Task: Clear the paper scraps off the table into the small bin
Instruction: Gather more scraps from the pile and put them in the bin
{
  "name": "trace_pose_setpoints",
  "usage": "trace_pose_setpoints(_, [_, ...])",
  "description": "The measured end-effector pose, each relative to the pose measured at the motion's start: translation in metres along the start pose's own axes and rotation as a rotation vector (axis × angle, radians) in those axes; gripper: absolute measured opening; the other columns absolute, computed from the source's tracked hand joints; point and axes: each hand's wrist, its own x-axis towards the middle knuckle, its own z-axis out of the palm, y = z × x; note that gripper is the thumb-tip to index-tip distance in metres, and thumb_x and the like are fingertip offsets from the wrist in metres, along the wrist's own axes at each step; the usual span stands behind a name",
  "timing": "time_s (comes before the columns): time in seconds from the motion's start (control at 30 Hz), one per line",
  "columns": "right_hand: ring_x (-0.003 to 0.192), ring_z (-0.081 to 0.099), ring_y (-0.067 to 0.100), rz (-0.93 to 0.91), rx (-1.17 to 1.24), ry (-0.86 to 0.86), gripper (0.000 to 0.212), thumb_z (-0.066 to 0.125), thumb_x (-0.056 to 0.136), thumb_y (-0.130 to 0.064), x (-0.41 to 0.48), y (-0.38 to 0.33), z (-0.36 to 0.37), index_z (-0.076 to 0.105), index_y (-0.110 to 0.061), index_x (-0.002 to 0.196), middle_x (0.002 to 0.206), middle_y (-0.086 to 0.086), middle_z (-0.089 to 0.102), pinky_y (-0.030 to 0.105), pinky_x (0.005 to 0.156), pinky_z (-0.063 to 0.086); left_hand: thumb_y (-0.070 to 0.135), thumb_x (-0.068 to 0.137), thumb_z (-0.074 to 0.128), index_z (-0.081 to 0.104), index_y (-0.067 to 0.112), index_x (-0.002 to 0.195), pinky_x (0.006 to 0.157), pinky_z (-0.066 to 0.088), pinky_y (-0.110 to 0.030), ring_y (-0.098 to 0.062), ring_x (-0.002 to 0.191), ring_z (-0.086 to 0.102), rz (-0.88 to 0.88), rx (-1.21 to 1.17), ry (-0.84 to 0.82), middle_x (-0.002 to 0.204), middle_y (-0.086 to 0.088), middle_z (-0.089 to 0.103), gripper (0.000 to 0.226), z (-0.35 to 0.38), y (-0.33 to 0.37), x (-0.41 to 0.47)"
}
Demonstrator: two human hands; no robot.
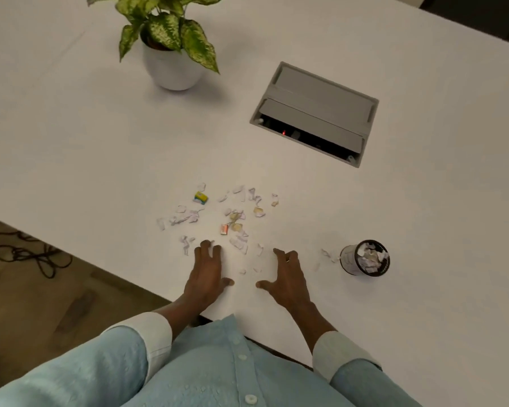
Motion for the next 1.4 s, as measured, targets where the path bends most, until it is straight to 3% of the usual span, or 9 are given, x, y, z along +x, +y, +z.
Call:
trace_pose_setpoints(0.2, [0.125, 0.049, 0.024, -0.037, -0.037, -0.035, 0.123, 0.091, 0.061, -0.058, 0.02, -0.027, 0.008, 0.025, -0.015, 0.156, 0.138, 0.008, 0.033, 0.038, 0.099, 0.055, 0.02, 0.083, 0.084, 0.019, 0.017, 0.16, 0.111, 0.047, -0.042, -0.033, 0.147, 0.028, 0.112, 0.045, -0.063, 0.162, -0.013, 0.015, 0.1, -0.001, 0.01, 0.021])
trace_pose_setpoints(0.4, [0.124, 0.048, 0.022, -0.05, -0.098, 0.0, 0.1, 0.089, 0.069, -0.05, 0.026, -0.047, 0.02, 0.037, -0.016, 0.148, 0.136, 0.007, 0.037, 0.035, 0.095, 0.055, 0.001, 0.093, 0.064, 0.005, 0.023, 0.164, 0.117, 0.042, -0.047, -0.035, 0.155, 0.014, 0.348, 0.12, -0.177, 0.173, -0.001, -0.002, 0.095, -0.009, 0.013, 0.044])
trace_pose_setpoints(0.57, [0.11, 0.056, 0.02, -0.039, -0.104, 0.05, 0.052, 0.083, 0.084, -0.033, 0.026, -0.054, 0.026, 0.053, -0.02, 0.124, 0.125, 0.004, 0.045, 0.031, 0.086, 0.057, 0.006, 0.099, 0.058, 0.03, 0.011, 0.156, 0.1, 0.054, -0.046, -0.035, 0.141, 0.033, 0.402, 0.228, -0.15, 0.168, -0.01, 0.018, 0.064, -0.016, 0.018, 0.055])
trace_pose_setpoints(0.67, [0.107, 0.057, 0.02, -0.035, -0.088, 0.06, 0.03, 0.077, 0.09, -0.024, 0.027, -0.053, 0.025, 0.06, -0.019, 0.114, 0.121, 0.003, 0.051, 0.03, 0.086, 0.055, 0.008, 0.102, 0.051, 0.048, 0.008, 0.139, 0.087, 0.056, -0.045, -0.03, 0.126, 0.042, 0.398, 0.253, -0.106, 0.15, -0.012, 0.038, 0.037, -0.019, 0.02, 0.056])
trace_pose_setpoints(0.77, [0.104, 0.058, 0.021, -0.028, -0.079, 0.056, 0.017, 0.072, 0.093, -0.018, 0.029, -0.049, 0.024, 0.066, -0.016, 0.108, 0.117, 0.004, 0.056, 0.033, 0.087, 0.054, 0.002, 0.098, 0.049, 0.052, 0.009, 0.129, 0.085, 0.053, -0.044, -0.028, 0.117, 0.044, 0.426, 0.269, -0.095, 0.136, -0.011, 0.048, 0.032, -0.016, 0.02, 0.055])
trace_pose_setpoints(1.03, [0.094, 0.068, 0.021, 0.109, 0.017, 0.049, 0.008, 0.076, 0.085, -0.012, 0.033, -0.04, 0.012, 0.077, -0.013, 0.093, 0.104, 0.004, 0.071, 0.032, 0.087, 0.057, -0.005, 0.092, 0.051, 0.06, 0.006, 0.109, 0.083, 0.046, -0.04, -0.03, 0.102, 0.053, 0.355, 0.12, -0.073, 0.115, -0.014, 0.06, 0.022, -0.009, 0.029, 0.061])
trace_pose_setpoints(1.2, [0.074, 0.074, 0.016, 0.27, 0.193, 0.045, 0.011, 0.077, 0.074, -0.005, 0.02, -0.02, 0.0, 0.077, -0.016, 0.074, 0.081, -0.001, 0.077, 0.031, 0.075, 0.063, -0.005, 0.088, 0.057, 0.064, 0.005, 0.095, 0.077, 0.049, -0.043, -0.03, 0.091, 0.057, 0.305, -0.029, -0.057, 0.102, -0.013, 0.062, 0.014, -0.008, 0.042, 0.056])
trace_pose_setpoints(1.3, [0.058, 0.069, 0.005, 0.345, 0.33, 0.115, 0.015, 0.084, 0.073, -0.008, 0.004, -0.002, -0.011, 0.075, -0.019, 0.068, 0.066, -0.009, 0.073, 0.032, 0.068, 0.064, -0.003, 0.088, 0.06, 0.065, 0.007, 0.09, 0.073, 0.05, -0.037, -0.026, 0.084, 0.059, 0.29, -0.139, -0.043, 0.095, -0.008, 0.063, 0.011, -0.007, 0.068, 0.05])
trace_pose_setpoints(1.4, [0.062, 0.071, 0.008, 0.38, 0.43, 0.241, 0.014, 0.084, 0.07, -0.008, -0.012, 0.014, -0.029, 0.076, -0.019, 0.067, 0.064, -0.009, 0.074, 0.037, 0.069, 0.064, 0.0, 0.087, 0.065, 0.066, 0.01, 0.086, 0.069, 0.052, -0.036, -0.021, 0.076, 0.059, 0.305, -0.25, -0.028, 0.088, -0.005, 0.063, 0.011, -0.004, 0.106, 0.045])
